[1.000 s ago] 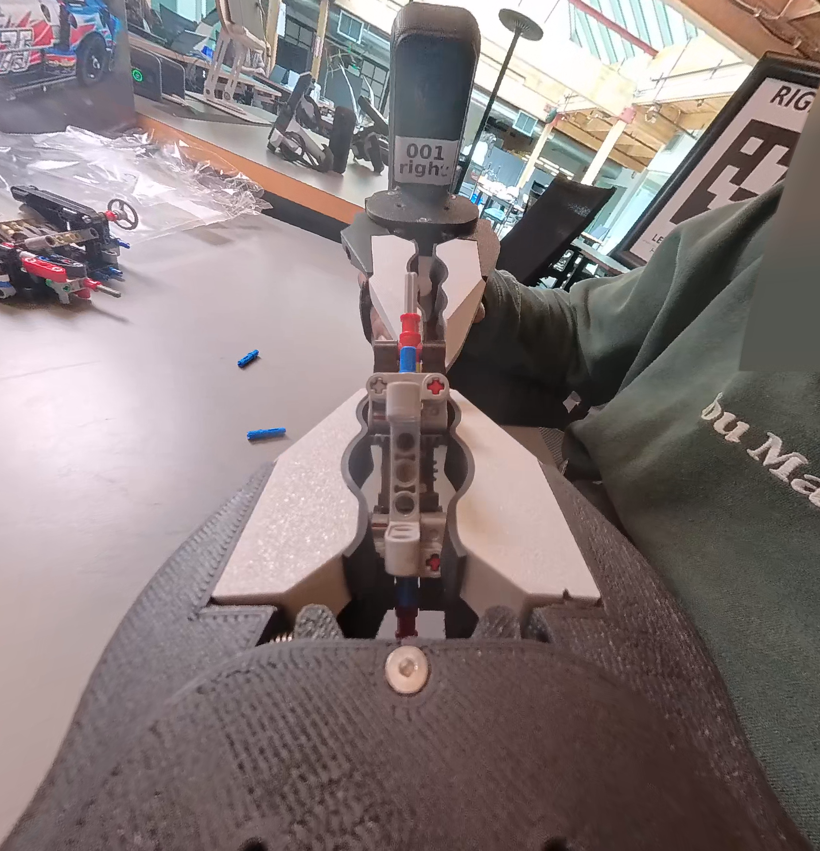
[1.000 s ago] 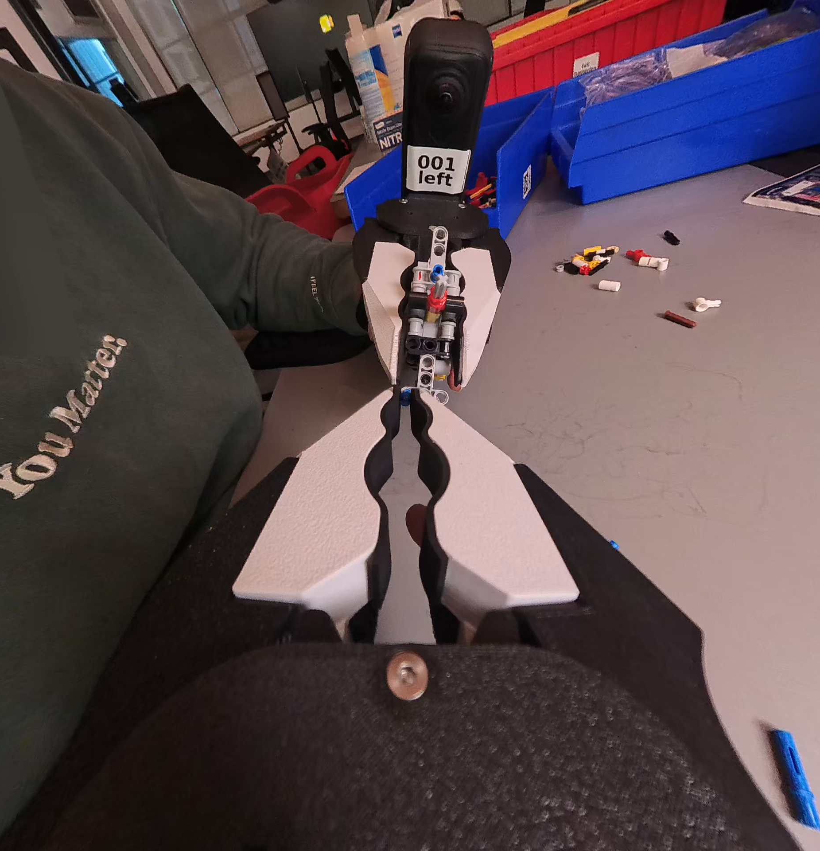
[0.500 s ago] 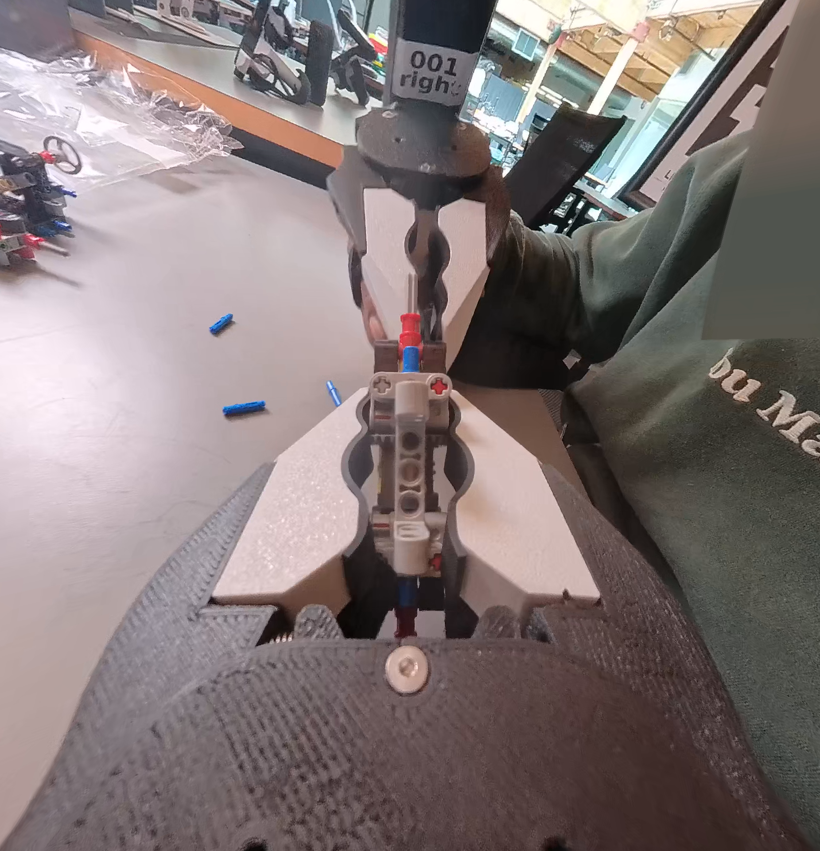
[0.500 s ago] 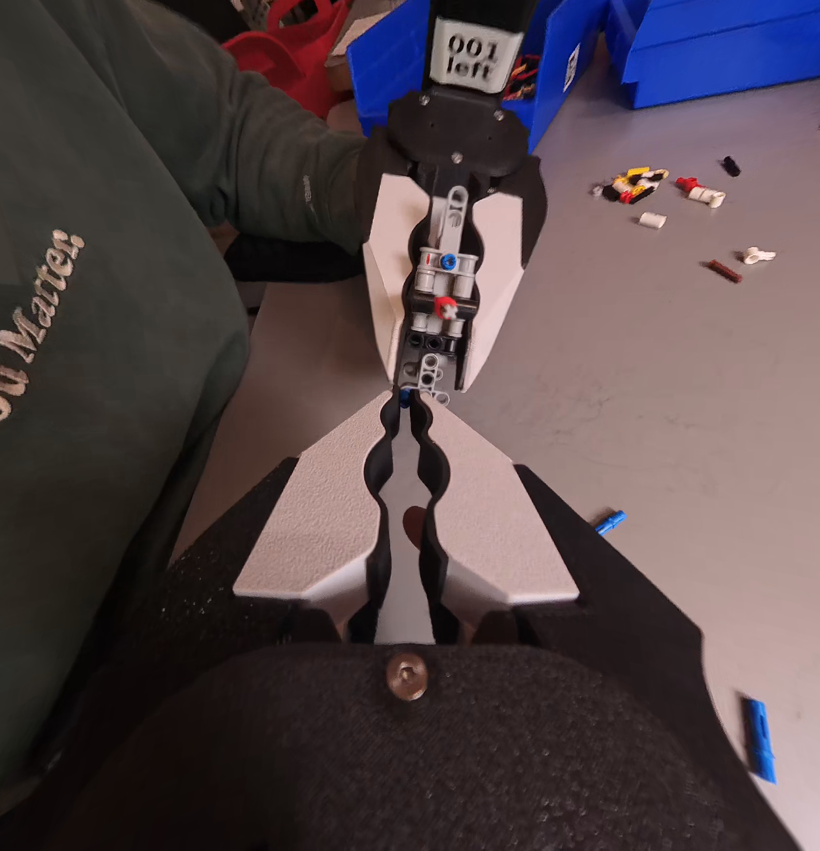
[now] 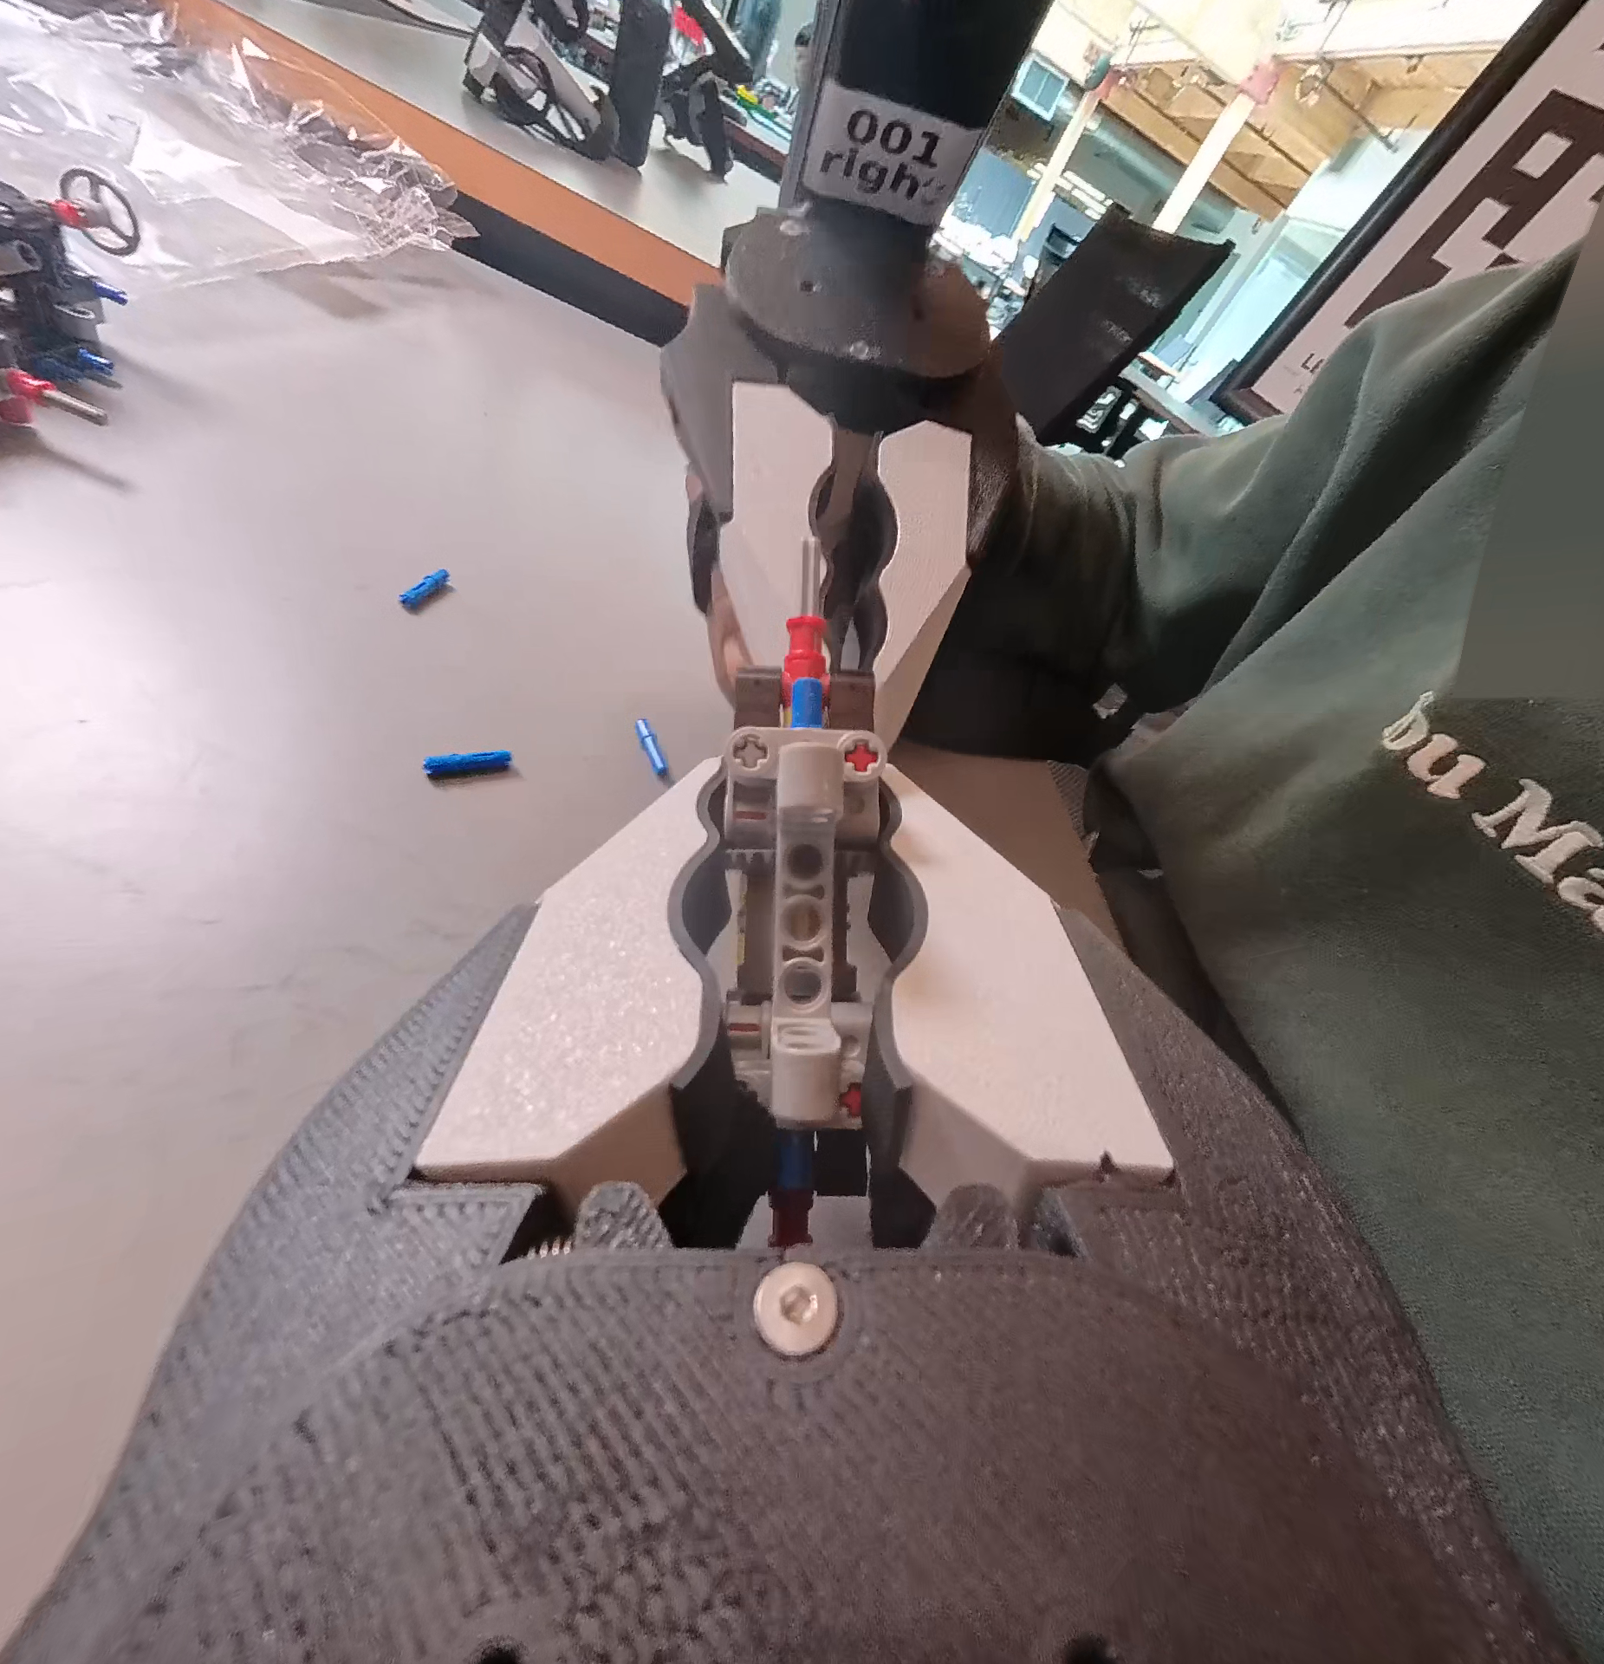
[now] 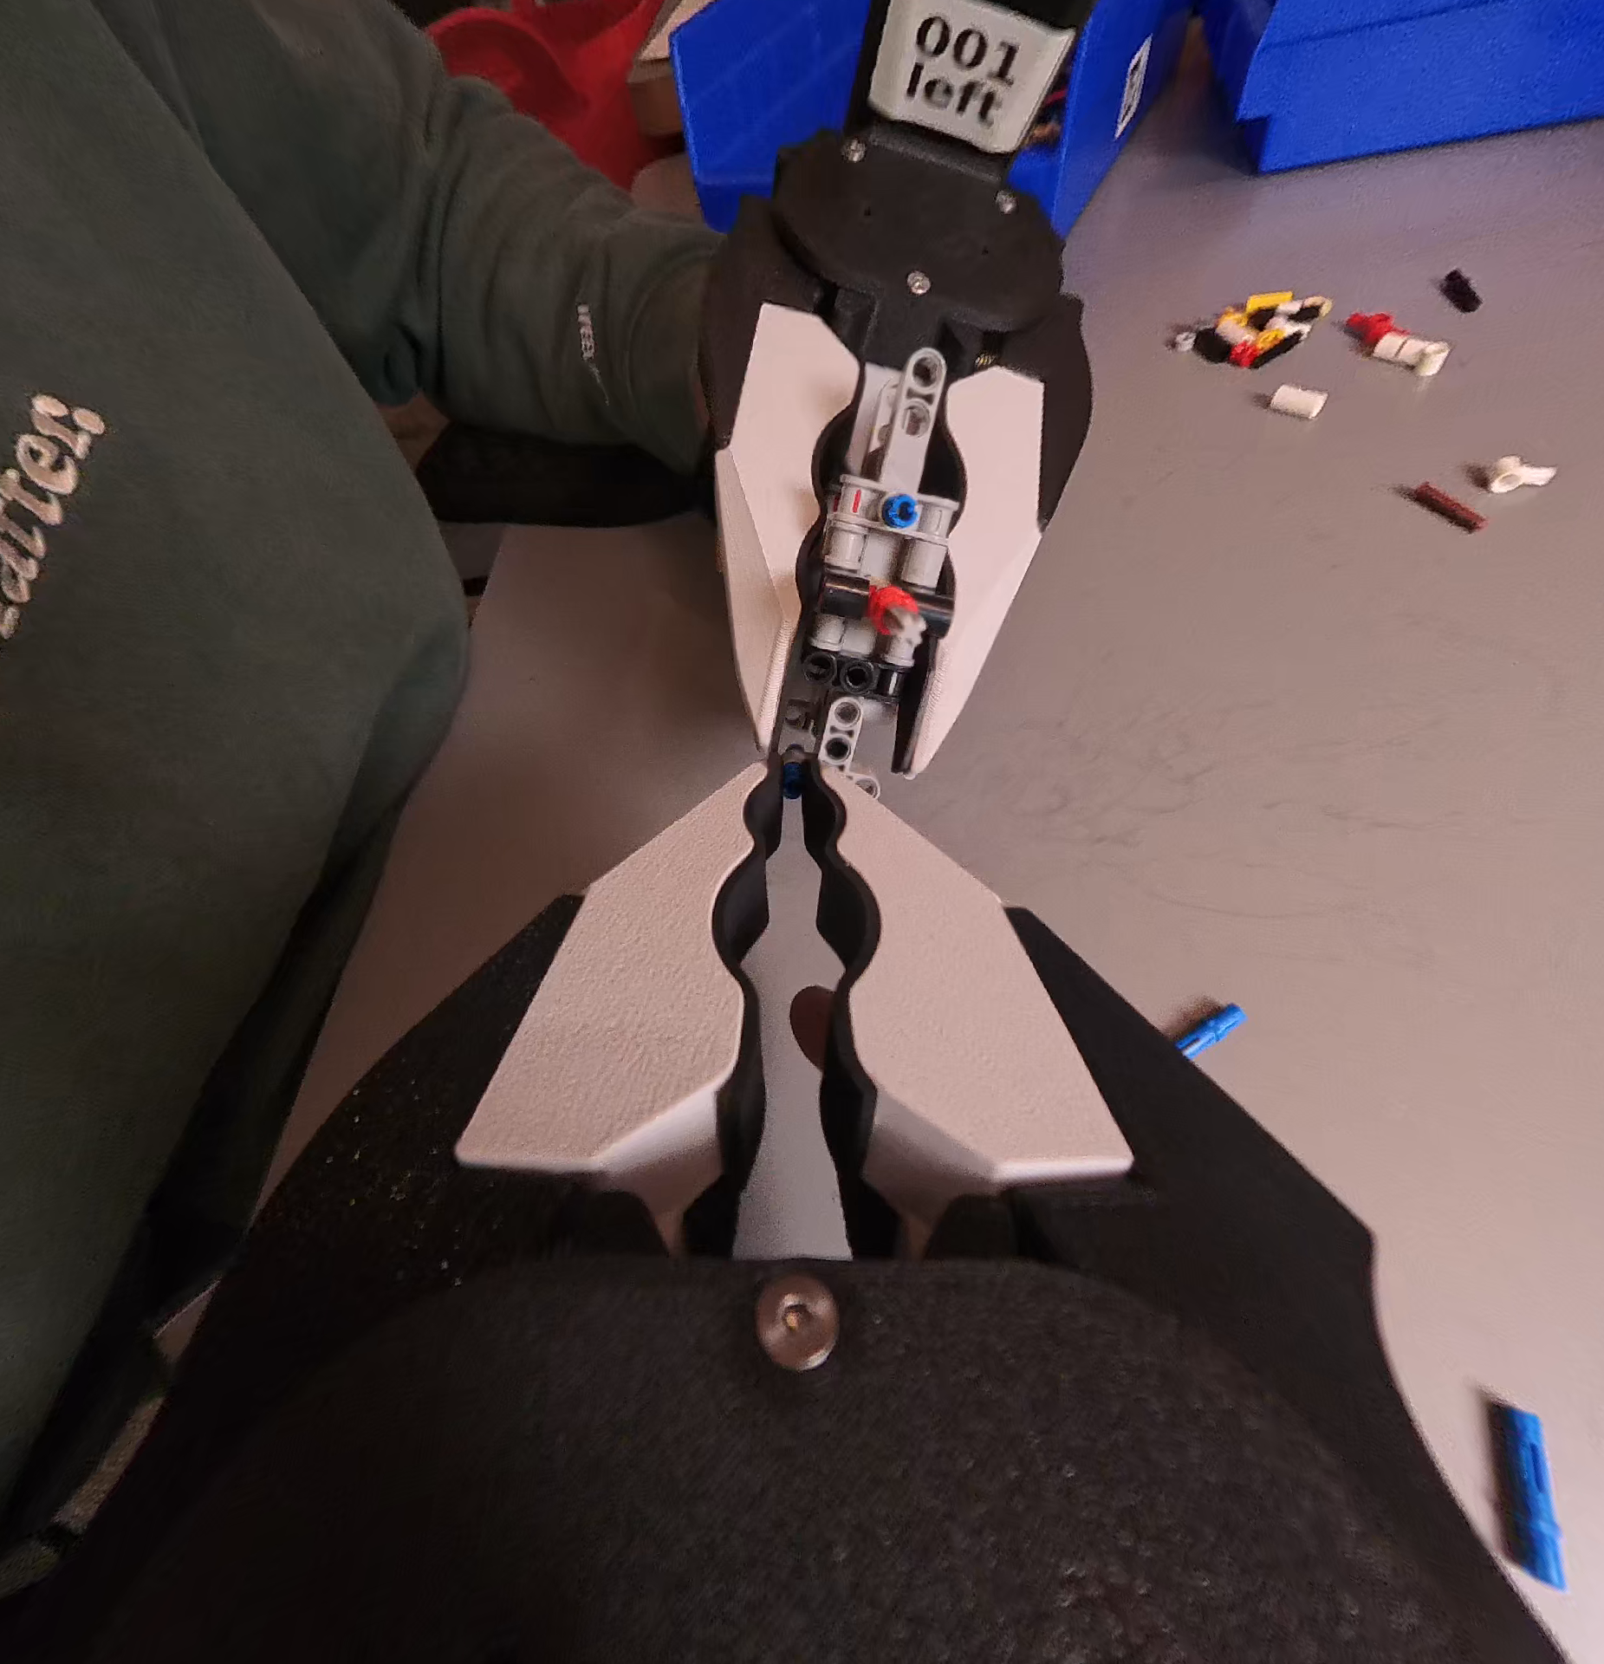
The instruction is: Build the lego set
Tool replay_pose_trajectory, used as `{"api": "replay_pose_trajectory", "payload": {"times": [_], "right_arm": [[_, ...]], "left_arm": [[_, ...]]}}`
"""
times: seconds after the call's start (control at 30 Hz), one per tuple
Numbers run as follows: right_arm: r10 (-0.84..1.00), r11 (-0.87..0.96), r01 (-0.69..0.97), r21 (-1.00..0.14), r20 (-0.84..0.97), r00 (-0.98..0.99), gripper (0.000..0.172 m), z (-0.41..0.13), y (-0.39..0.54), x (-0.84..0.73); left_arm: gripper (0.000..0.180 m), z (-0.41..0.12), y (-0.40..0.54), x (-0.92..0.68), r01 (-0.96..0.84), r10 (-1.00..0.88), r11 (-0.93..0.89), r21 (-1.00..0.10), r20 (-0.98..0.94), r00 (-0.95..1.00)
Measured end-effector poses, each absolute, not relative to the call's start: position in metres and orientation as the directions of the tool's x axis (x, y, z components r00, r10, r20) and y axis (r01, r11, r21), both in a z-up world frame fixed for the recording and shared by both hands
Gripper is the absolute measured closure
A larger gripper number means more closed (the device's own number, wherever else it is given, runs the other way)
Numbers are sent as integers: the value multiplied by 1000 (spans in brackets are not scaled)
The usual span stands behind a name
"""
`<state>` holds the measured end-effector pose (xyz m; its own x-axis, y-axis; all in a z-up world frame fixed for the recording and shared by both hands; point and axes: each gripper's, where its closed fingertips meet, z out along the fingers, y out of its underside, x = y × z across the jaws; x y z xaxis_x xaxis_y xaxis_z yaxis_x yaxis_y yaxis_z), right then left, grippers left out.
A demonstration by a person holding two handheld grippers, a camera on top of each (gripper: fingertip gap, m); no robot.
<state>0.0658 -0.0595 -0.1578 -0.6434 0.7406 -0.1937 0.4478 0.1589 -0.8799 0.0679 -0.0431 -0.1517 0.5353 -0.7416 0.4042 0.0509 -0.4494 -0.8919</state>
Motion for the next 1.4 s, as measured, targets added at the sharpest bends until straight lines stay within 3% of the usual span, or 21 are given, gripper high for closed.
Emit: {"api": "replay_pose_trajectory", "payload": {"times": [0.27,0.43,0.53,0.67,1.4], "right_arm": [[784,154,386,-910,-125,-607,168,-149,-50,57],[843,278,217,-936,130,-521,141,-131,-35,46],[832,461,165,-872,360,-423,140,-136,-29,35],[783,587,143,-797,514,-350,150,-140,-28,26],[790,598,209,-773,525,-318,159,-143,-20,23]], "left_arm": [[154,-148,-35,59,128,-704,-489,-863,477,525],[154,-141,-19,39,293,-609,-521,-802,590,531],[154,-142,-15,33,355,-566,-541,-762,643,516],[154,-137,-14,30,428,-540,-555,-714,700,467],[154,-141,-12,25,481,-477,-571,-665,746,465]]}}
